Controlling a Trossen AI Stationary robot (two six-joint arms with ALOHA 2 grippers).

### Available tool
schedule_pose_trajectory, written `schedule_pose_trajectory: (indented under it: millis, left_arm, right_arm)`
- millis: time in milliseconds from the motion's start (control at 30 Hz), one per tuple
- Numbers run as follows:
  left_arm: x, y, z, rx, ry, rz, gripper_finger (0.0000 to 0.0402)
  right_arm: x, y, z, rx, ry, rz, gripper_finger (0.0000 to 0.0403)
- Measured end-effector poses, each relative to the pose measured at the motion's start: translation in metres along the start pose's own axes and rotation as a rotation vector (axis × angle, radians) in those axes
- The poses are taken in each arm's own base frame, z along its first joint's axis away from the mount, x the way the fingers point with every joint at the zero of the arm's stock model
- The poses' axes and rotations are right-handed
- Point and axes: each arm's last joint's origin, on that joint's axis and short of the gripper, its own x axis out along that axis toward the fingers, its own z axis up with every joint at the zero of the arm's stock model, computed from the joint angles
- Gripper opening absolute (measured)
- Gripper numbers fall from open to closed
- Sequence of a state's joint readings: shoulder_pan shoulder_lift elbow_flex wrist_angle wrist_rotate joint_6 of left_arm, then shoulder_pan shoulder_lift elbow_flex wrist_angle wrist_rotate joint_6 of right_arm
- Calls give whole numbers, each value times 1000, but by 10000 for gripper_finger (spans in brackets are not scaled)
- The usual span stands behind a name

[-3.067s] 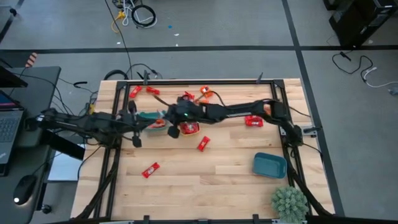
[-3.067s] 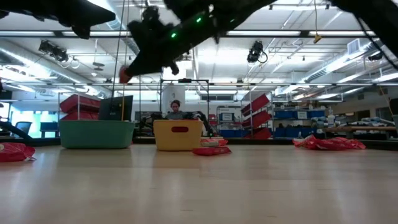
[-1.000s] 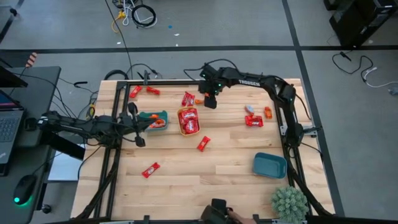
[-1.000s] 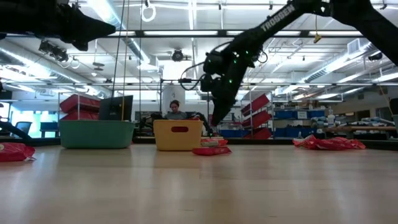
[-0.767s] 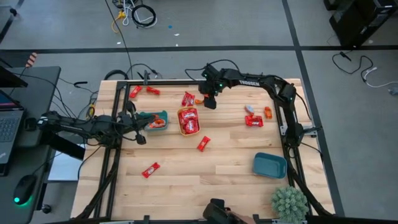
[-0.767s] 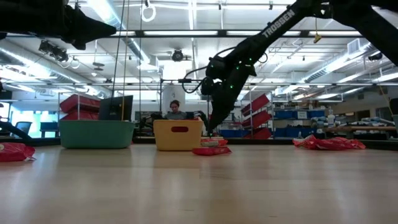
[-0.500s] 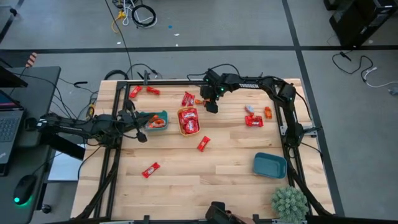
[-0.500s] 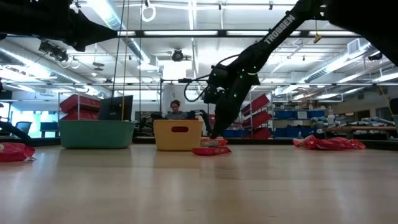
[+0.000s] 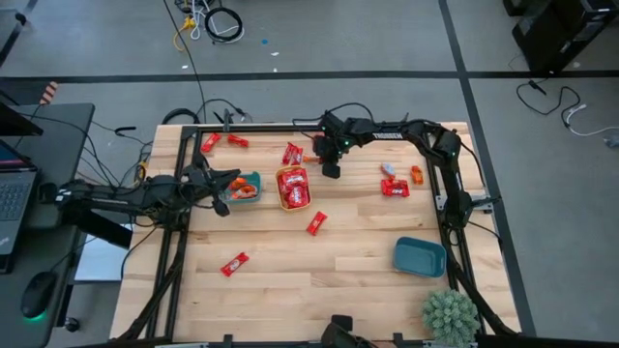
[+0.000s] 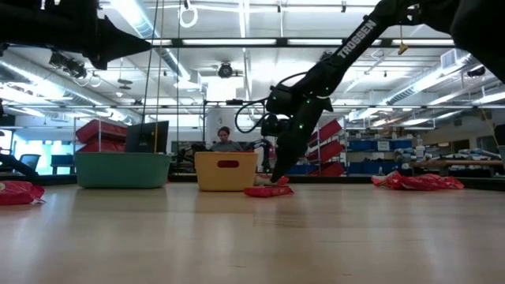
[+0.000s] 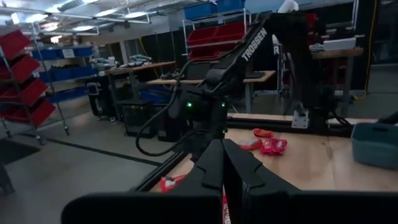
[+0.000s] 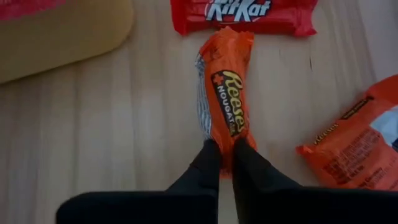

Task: Sort candy
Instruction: Put the orange candy into the green bin

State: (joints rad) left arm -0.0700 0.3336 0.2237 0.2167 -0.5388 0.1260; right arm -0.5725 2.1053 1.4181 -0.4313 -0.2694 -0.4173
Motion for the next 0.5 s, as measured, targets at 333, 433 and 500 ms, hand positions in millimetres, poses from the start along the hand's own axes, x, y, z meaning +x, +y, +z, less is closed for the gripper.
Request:
schedule_pose_trajectory:
  millis: [333, 433, 500]
  left_arm:
    - [1, 1, 9, -92, 108, 1, 0]
    - [4, 1, 10, -106, 215, 19, 0]
    - [7, 1, 9, -115, 291, 41, 0]
  right_arm:
    - [-71, 9, 18, -19, -4, -143, 5]
    - [-101, 15, 26, -27, -86, -164, 6]
    - [-117, 19, 32, -30, -167, -145, 3]
